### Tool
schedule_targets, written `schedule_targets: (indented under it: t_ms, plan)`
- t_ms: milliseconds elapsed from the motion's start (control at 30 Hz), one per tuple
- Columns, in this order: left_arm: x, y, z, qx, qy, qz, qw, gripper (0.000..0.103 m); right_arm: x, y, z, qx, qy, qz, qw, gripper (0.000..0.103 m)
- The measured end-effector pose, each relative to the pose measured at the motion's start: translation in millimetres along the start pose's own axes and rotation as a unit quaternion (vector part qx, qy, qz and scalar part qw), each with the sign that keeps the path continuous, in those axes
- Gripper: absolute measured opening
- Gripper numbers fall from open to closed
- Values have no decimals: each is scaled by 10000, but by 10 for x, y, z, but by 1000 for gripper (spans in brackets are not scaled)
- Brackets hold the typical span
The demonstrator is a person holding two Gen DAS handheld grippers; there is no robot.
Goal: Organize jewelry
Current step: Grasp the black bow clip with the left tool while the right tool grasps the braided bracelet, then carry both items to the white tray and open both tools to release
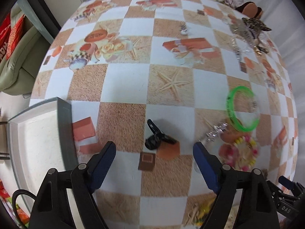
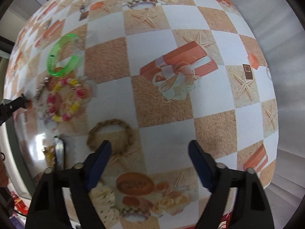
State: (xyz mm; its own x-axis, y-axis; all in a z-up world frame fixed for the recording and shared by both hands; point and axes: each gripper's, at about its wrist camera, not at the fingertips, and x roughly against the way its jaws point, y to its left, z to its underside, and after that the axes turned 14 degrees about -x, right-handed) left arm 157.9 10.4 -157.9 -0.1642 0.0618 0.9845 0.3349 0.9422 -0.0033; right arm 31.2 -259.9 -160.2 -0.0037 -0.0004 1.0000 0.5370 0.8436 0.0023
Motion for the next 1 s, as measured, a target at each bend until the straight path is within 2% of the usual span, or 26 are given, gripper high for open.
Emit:
schedule_targets:
  t_ms: [133, 200, 267, 333, 367, 433, 500, 600, 700, 1000]
  plan:
    - [-121, 37, -64, 52, -4, -8, 10000, 87, -108, 60, -20, 114, -17, 55, 9999, 74]
    - [-170, 28, -93, 29, 16, -24, 10000, 74, -123, 142, 5, 263, -156, 117, 9995, 74]
    - [-219, 14, -113, 2, 69, -75, 9999, 69, -124, 199, 22, 374, -233, 128, 9989, 73]
    - [-216, -22, -123, -90, -28, -106, 9999, 59, -117, 255, 39, 474, -294, 106, 9984, 66]
    - [-200, -55, -117, -168, -77, -100, 9998, 46, -109, 276, 44, 509, -307, 79, 9982, 59]
    - [-200, -94, -127, -251, -81, -65, 9996, 42, -85, 323, 63, 608, -355, 36, 9975, 42]
    - [-198, -105, -122, -258, -96, 8, 9996, 42, -67, 354, 64, 610, -379, 8, 9974, 7]
    - [-159, -114, -110, -246, -158, 85, 9995, 42, -83, 404, 77, 433, -312, -154, 9985, 7]
    - [-60, -115, -96, -251, -256, 131, 9993, 42, 0, 291, 21, 341, -335, -330, 9983, 7]
    - [507, -211, 137, -267, -663, 198, 9972, 42, 431, 72, -41, 141, -391, -928, 9948, 6]
